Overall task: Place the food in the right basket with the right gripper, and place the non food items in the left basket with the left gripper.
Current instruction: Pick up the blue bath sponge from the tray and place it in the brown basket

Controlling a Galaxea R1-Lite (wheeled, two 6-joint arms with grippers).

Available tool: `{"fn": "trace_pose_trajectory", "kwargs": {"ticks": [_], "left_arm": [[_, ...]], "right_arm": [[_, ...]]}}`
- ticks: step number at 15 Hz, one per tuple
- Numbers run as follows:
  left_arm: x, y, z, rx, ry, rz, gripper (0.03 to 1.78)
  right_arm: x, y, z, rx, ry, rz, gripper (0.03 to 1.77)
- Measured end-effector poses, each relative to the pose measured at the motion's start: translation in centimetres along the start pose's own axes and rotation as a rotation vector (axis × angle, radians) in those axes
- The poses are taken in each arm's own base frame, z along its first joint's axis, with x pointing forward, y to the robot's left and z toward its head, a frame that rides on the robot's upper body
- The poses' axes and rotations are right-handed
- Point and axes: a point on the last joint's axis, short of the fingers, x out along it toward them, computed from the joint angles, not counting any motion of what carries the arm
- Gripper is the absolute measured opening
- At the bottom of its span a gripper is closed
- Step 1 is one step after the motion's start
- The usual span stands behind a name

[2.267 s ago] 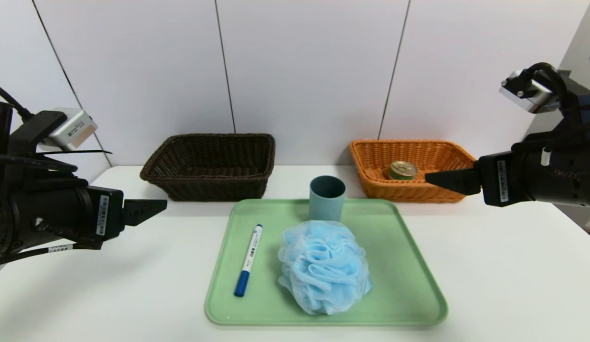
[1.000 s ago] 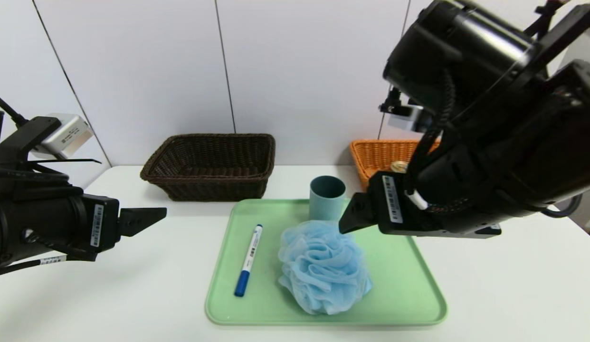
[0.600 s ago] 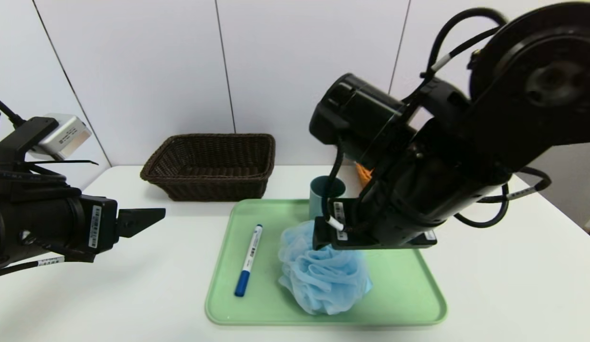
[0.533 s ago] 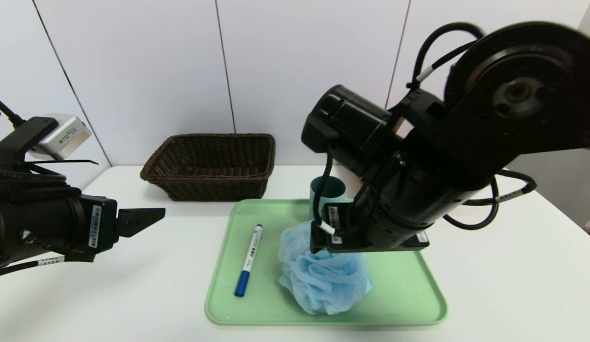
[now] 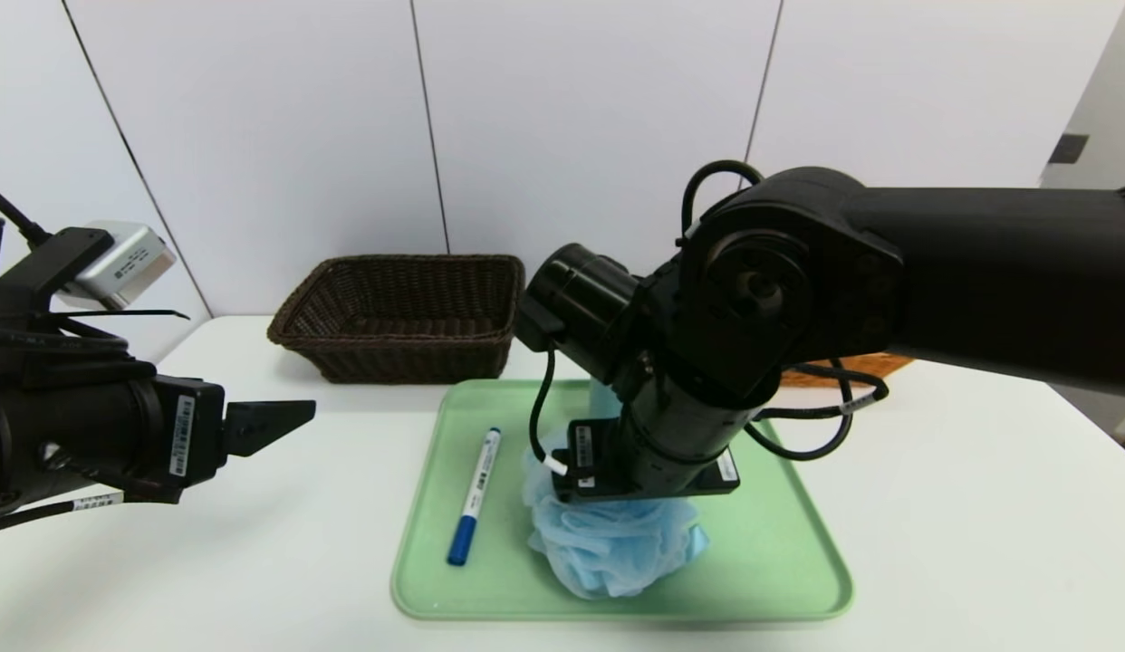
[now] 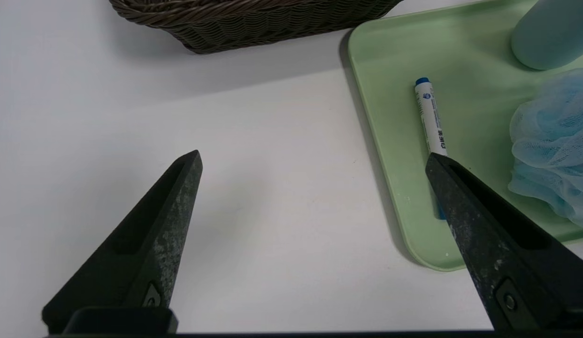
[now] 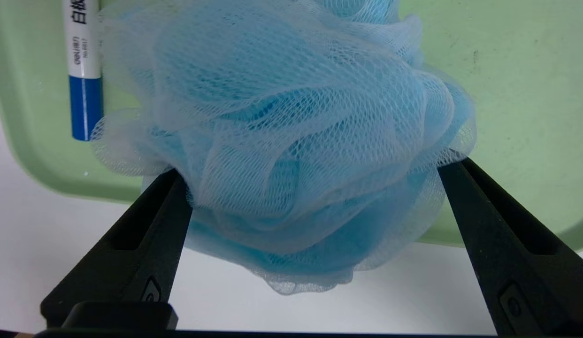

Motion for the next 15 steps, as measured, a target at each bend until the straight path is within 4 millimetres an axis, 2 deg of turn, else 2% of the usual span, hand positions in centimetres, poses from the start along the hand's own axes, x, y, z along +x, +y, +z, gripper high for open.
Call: {"fn": "trace_pose_trajectory", "kwargs": {"ticks": [8, 15], "left_arm": [[-0.1, 0.0, -0.2, 0.002, 0.000, 0.000, 1.69], [-0.1, 0.0, -0.2, 0.003, 0.000, 0.000, 1.69]], "right_arm": [[3.3, 1.0, 0.3, 0.000, 0.020, -0.029, 1.70], [4.7, 1.5, 0.2, -0.005, 0.030, -0.038, 1.71]]}}
